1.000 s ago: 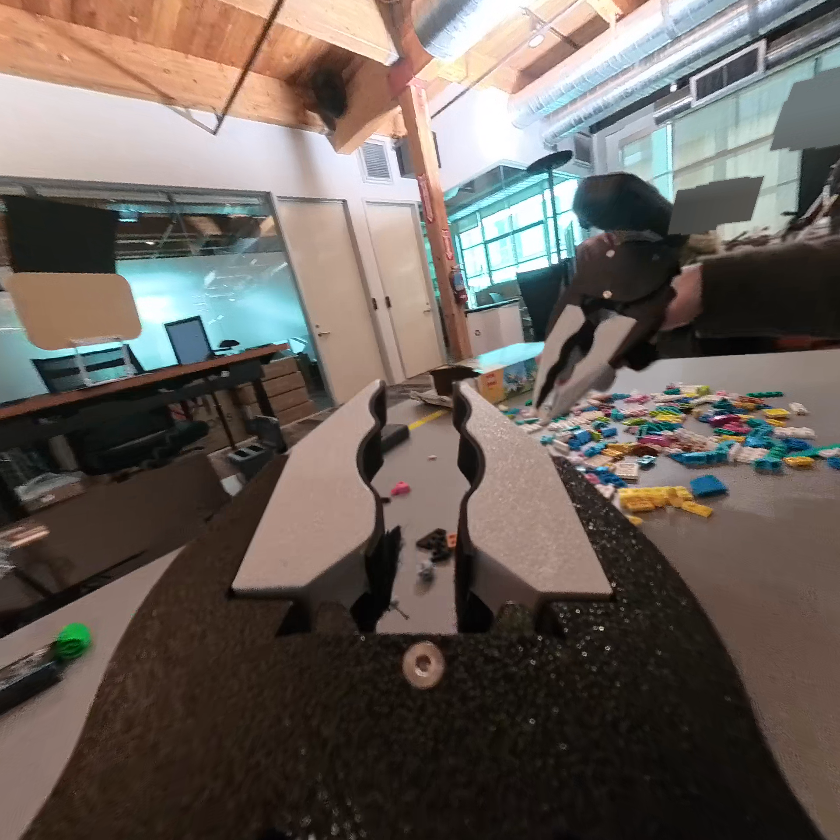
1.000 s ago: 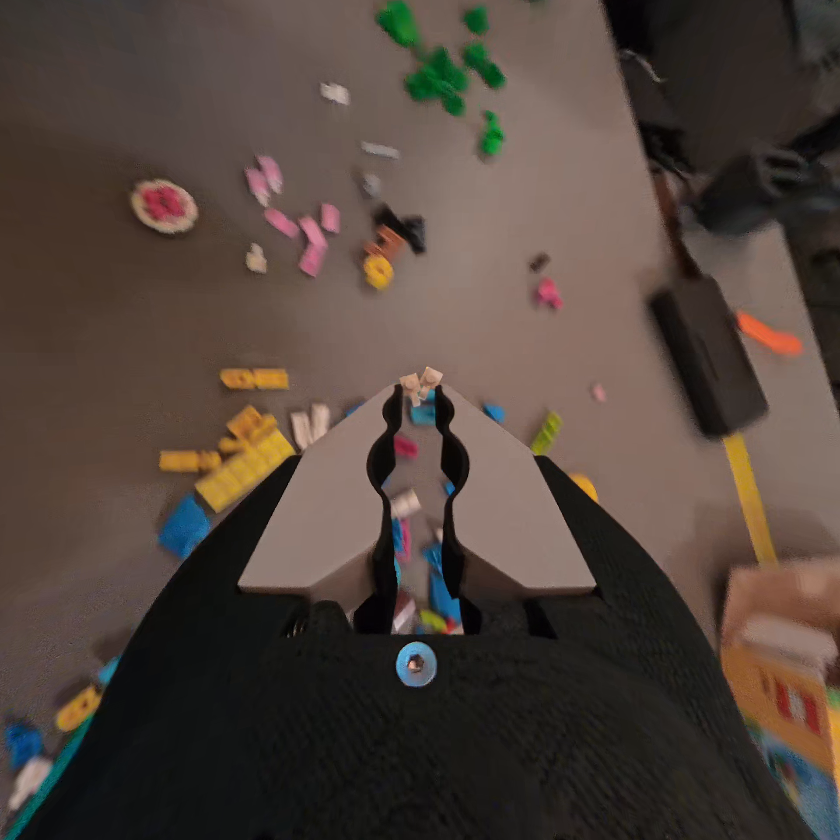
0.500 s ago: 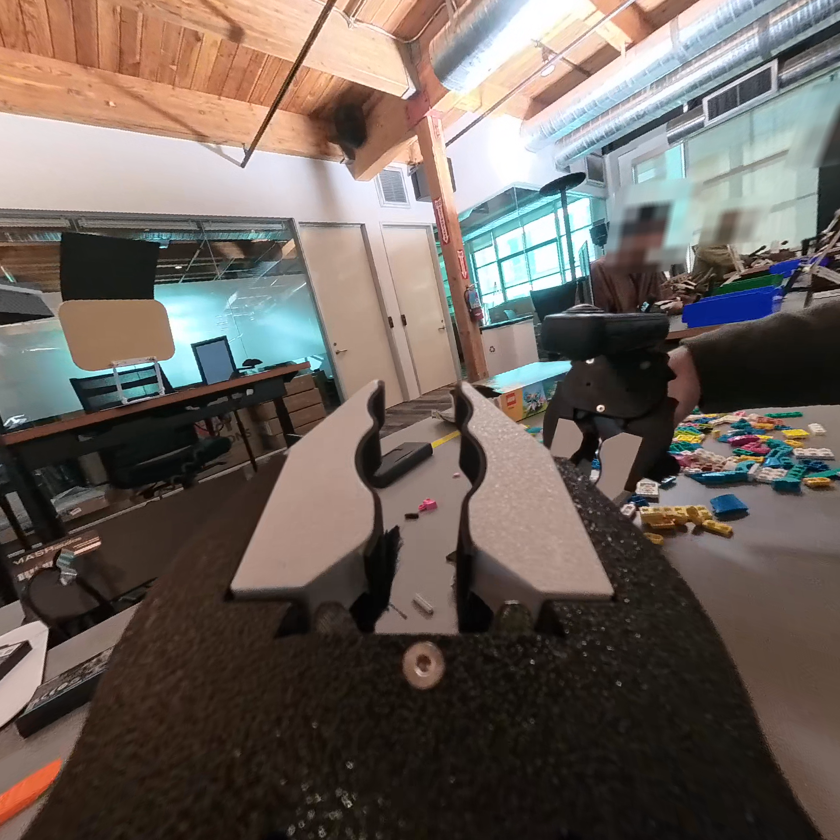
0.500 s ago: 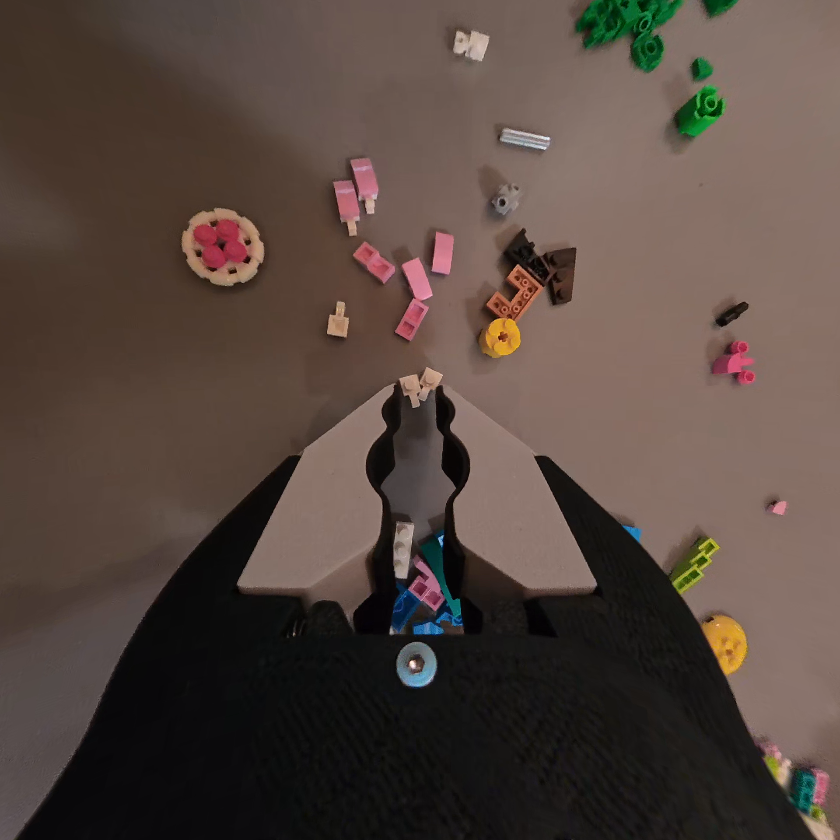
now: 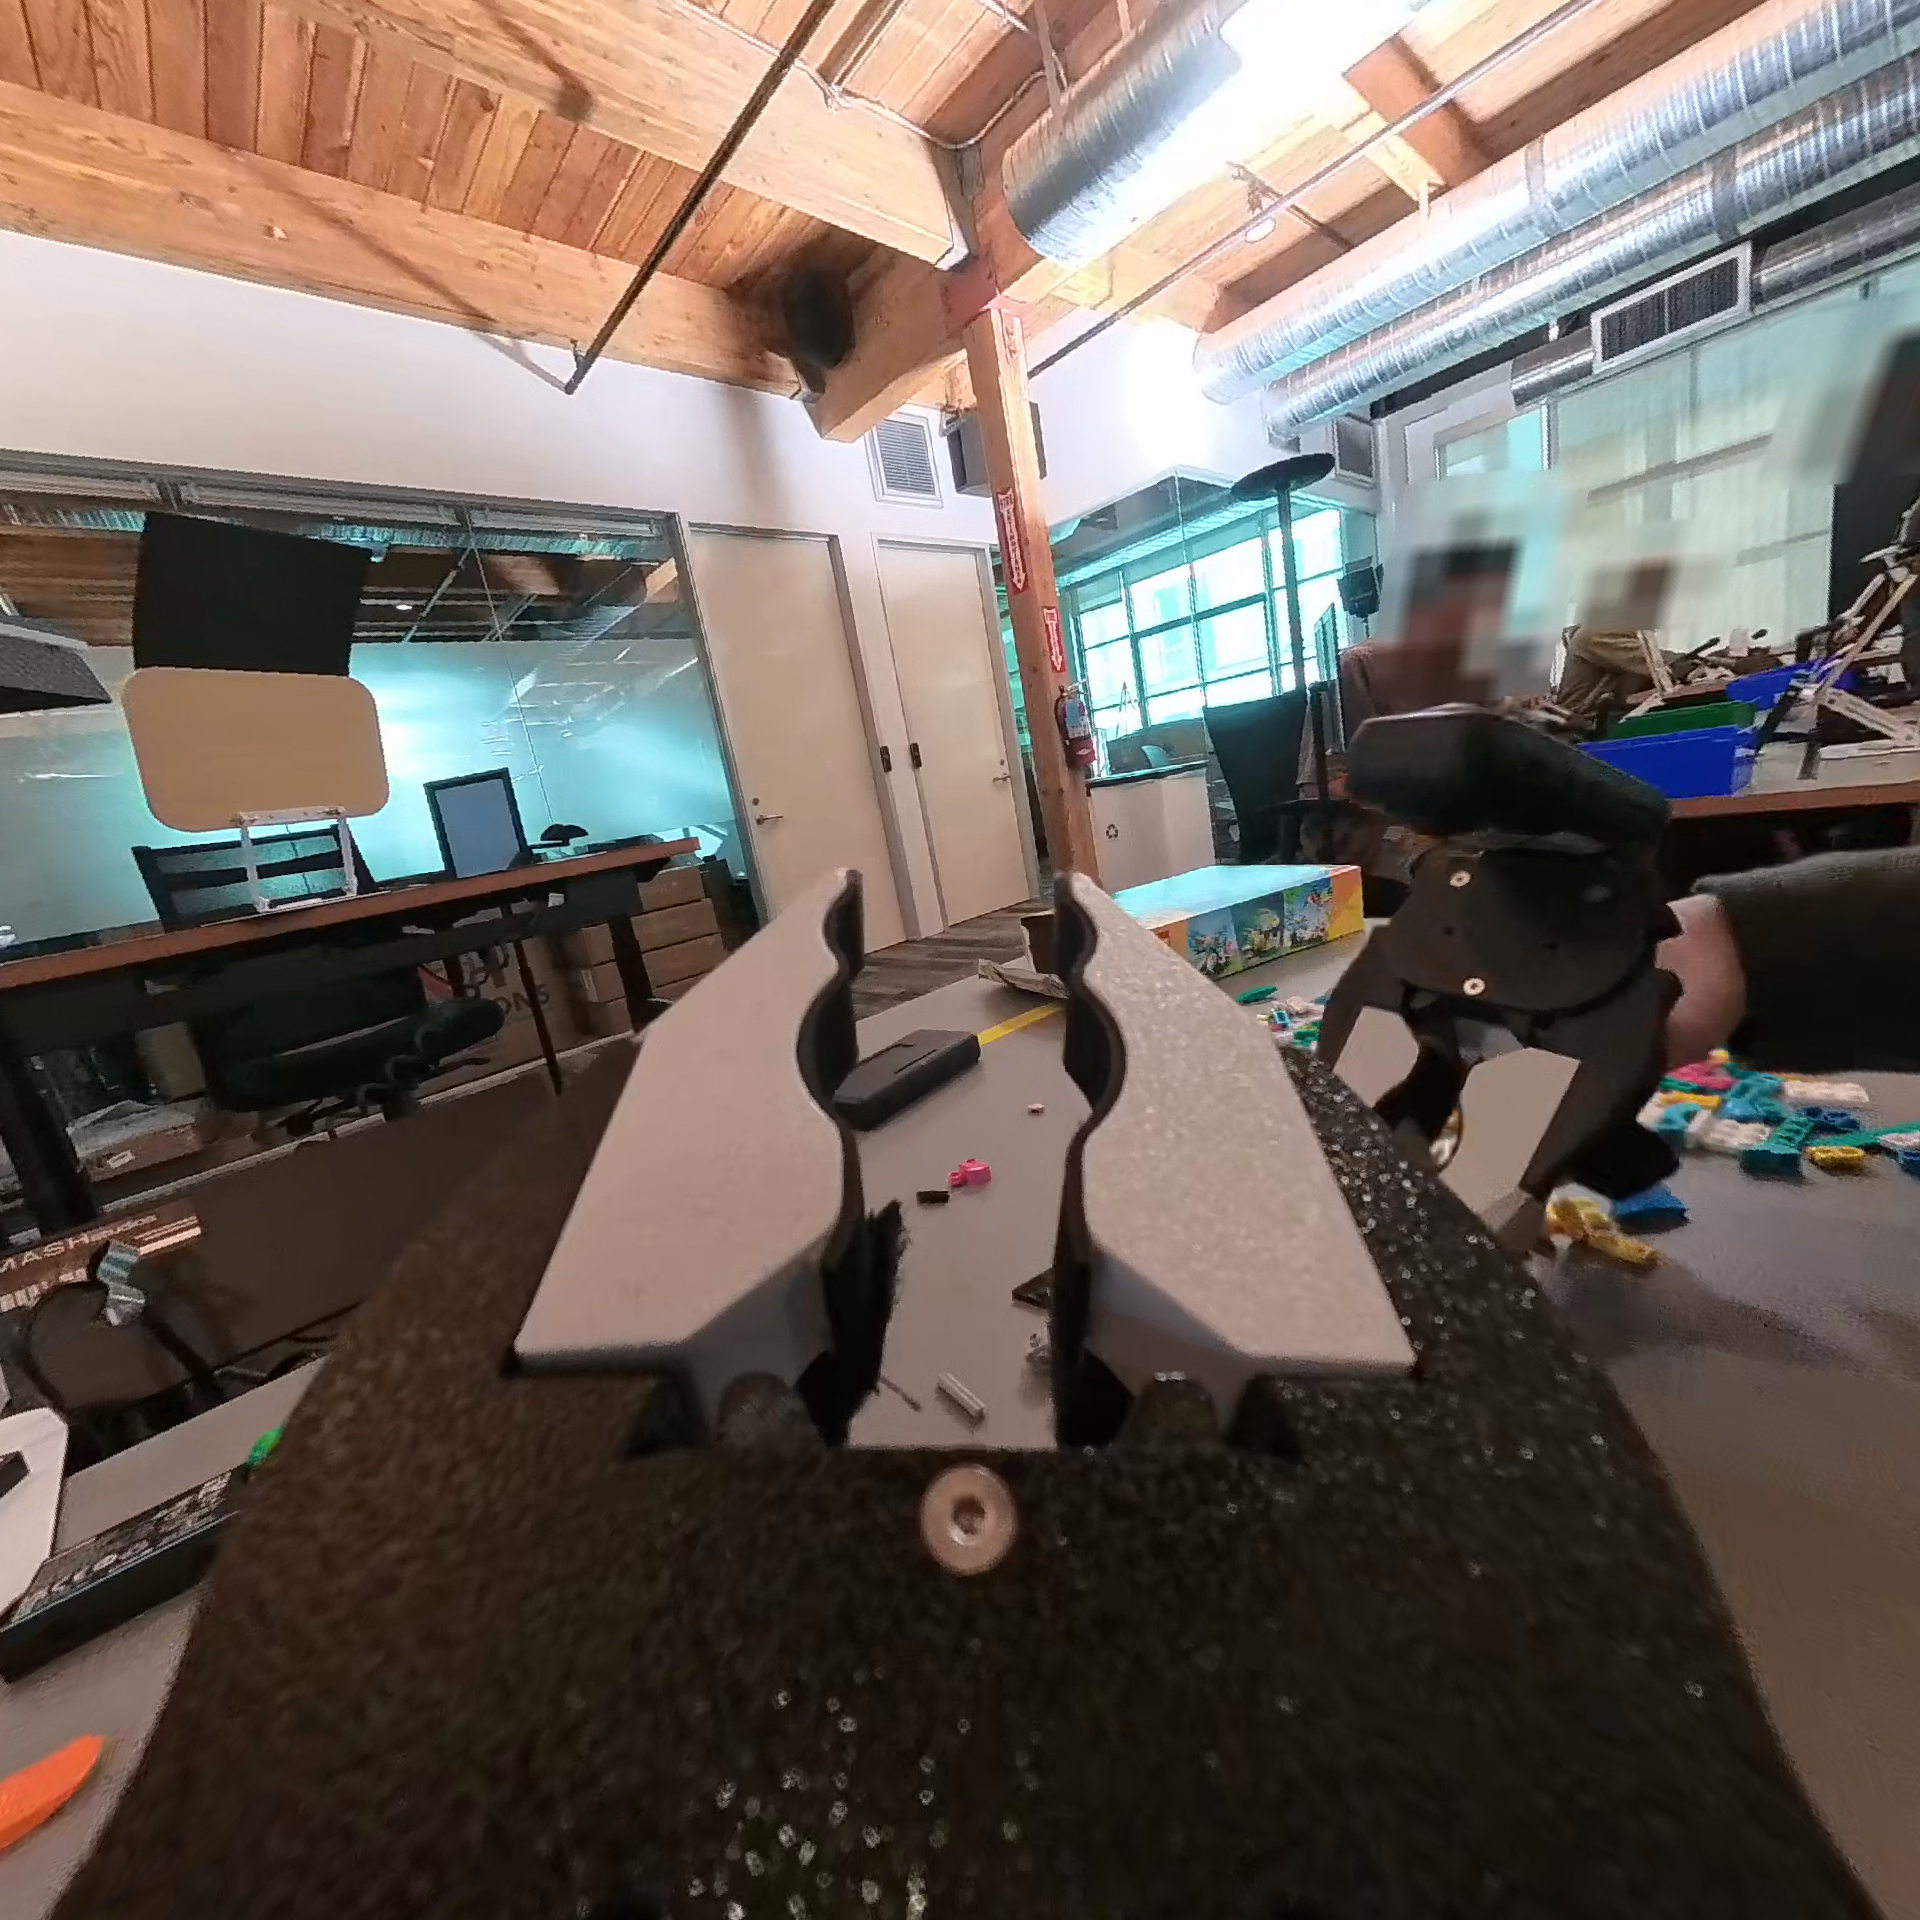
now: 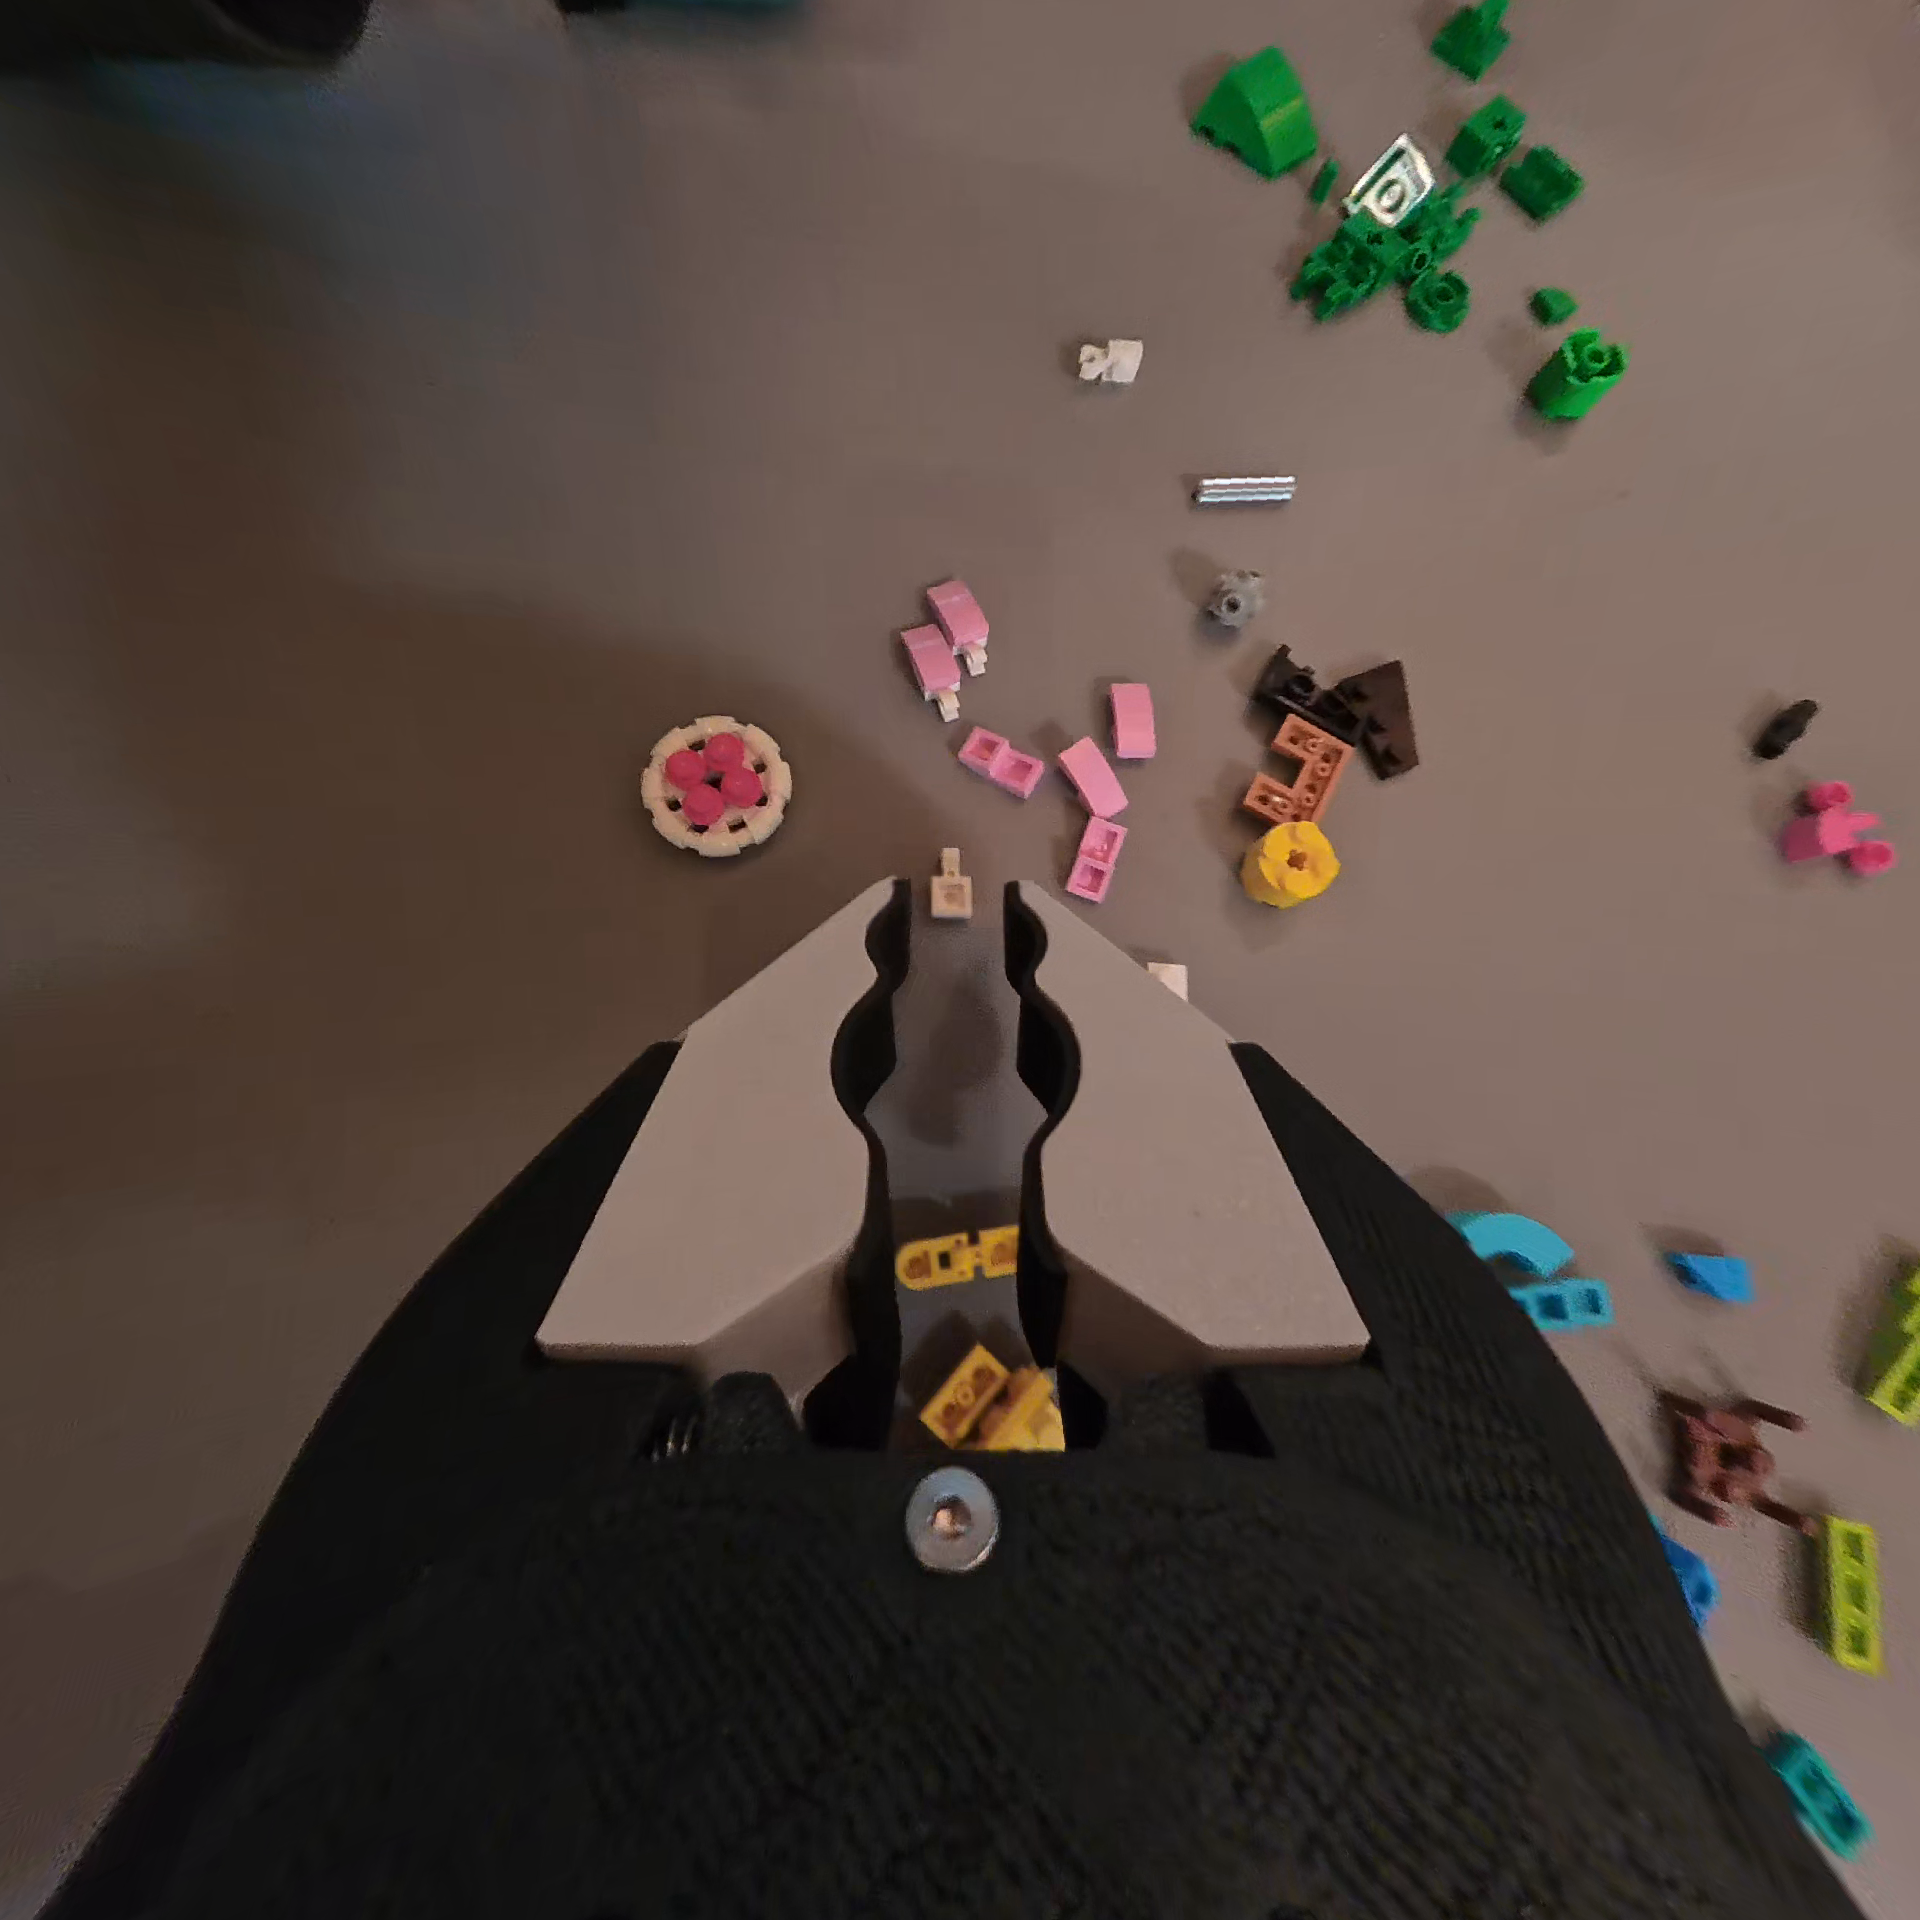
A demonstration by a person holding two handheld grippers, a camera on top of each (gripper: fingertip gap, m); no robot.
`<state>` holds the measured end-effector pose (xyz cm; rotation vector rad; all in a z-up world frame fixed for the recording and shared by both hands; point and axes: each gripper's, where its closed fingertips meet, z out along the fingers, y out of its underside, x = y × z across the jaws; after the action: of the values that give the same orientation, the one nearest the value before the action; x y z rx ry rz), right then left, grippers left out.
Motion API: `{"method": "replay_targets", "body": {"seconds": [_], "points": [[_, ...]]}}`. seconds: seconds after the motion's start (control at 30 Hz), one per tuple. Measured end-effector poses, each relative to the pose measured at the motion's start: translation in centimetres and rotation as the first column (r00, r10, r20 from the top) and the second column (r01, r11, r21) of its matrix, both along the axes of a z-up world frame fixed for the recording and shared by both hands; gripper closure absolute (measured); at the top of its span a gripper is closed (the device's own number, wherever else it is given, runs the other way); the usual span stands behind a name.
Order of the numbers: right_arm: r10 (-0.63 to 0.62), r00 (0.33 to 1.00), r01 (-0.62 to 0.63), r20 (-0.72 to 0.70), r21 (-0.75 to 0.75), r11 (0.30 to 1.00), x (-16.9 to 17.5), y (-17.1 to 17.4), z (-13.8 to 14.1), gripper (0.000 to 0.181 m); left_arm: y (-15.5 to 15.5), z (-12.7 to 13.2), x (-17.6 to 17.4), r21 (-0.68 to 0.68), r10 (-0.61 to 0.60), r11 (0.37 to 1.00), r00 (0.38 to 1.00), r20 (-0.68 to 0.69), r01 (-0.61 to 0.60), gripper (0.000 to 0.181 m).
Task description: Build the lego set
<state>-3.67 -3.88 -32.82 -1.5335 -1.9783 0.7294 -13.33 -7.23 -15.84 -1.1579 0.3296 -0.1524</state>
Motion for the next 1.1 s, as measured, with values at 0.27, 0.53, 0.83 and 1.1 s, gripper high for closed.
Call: {"method": "replay_targets", "body": {"seconds": [0.27, 0.53, 0.83, 1.1], "points": [[0.014, 0.999, -0.011, -0.031, 0.091, 0.996, -0.6, -0.1, 0.0, 0.174, 0.6, -1.0, 0.4, -0.063, -0.050, 0.997, 0.999, -0.016, 0.049, 0.148], [0.208, 0.957, -0.032, -0.202, 0.641, 0.767, -1.3, -1.8, 5.0, 0.174, 1.5, -5.5, 4.0, -0.409, -0.353, 0.822, 0.919, 0.176, 0.395, 0.162], [-0.118, 0.705, 0.110, -0.700, -0.057, 0.992, -1.9, -4.5, 13.0, 0.175, -1.3, -5.0, 8.3, -0.319, -0.555, 0.779, 0.831, 0.048, 0.539, 0.145], [-0.486, 0.563, -0.168, -0.668, -0.669, 0.724, -2.9, -6.2, 15.7, 0.175, -2.3, -1.2, 7.6, 0.075, -0.105, 0.988, 0.946, -0.306, 0.134, 0.154]]}}
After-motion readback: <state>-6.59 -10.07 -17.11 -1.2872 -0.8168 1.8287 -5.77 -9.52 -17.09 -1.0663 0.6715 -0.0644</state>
